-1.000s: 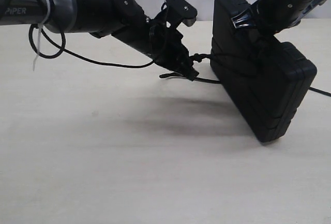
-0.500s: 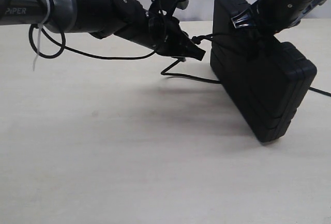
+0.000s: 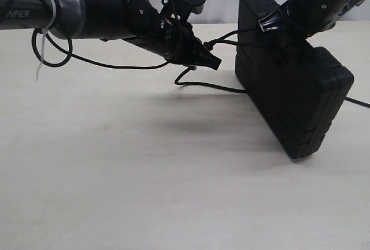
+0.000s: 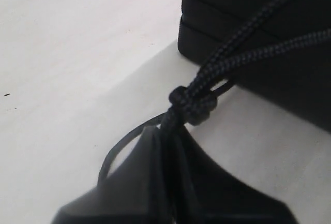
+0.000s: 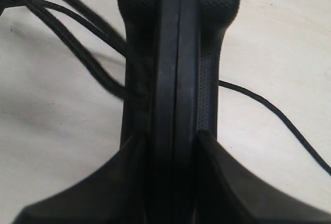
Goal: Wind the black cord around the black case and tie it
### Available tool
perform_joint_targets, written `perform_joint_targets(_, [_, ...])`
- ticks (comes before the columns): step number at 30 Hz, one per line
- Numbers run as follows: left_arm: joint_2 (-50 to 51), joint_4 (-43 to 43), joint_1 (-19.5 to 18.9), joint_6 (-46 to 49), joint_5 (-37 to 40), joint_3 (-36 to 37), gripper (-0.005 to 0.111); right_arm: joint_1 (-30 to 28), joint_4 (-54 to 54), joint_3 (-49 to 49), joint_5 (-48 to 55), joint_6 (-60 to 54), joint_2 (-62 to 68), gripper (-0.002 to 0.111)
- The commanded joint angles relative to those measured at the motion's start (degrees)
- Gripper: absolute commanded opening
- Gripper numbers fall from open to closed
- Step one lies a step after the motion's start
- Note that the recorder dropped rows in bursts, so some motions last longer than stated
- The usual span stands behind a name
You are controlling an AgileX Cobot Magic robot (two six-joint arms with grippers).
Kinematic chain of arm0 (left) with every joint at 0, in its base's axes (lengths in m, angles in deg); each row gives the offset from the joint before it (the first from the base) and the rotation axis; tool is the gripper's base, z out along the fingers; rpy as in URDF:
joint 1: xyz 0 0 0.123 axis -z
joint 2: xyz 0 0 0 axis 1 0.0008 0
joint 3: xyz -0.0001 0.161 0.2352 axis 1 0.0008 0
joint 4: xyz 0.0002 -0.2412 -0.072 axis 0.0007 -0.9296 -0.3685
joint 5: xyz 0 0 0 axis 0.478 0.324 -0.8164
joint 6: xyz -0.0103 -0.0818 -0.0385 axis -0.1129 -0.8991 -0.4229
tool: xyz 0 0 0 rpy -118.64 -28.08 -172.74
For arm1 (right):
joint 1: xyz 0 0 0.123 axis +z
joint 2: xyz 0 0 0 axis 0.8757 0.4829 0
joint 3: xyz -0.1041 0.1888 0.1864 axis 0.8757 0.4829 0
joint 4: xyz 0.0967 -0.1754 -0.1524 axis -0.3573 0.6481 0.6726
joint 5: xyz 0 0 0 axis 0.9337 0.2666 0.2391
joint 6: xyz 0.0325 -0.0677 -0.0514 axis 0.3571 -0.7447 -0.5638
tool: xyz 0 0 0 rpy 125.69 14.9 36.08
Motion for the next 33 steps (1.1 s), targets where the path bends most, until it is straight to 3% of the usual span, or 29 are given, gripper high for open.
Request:
perform_joint_targets(1, [-0.37,0.39,-0.07,-3.13,-3.25,0.19,0.000,-0.20,-0.22,0.22,-0.08,-0.60,-0.44,0.029])
perform_joint_targets(6, [-0.37,-1.71,0.11,-3.00,-1.99,-0.01,0.000,-0.20,-0.22,0.22,-0.08,-0.60,-0.44,0.029])
perform_joint_targets(16, [-0.37,4.68,-0.02,-2.04,11.67,-0.01,0.000,-0.20,-0.31,0.22,0.44,-0.60,-0.44,0.029])
perform_joint_targets(24, [-0.37,3.96,-0.02,-2.04,9.96,-0.01,0.000,-0.20,-0.31,0.22,0.24,-1.10,-0.44,0.040])
perform_joint_targets(33, [-0.37,1.50,-0.02,-1.01,8.20,-0.01,0.000,-0.20,-7.44,0.22,-0.26,-7.92,-0.44,0.041])
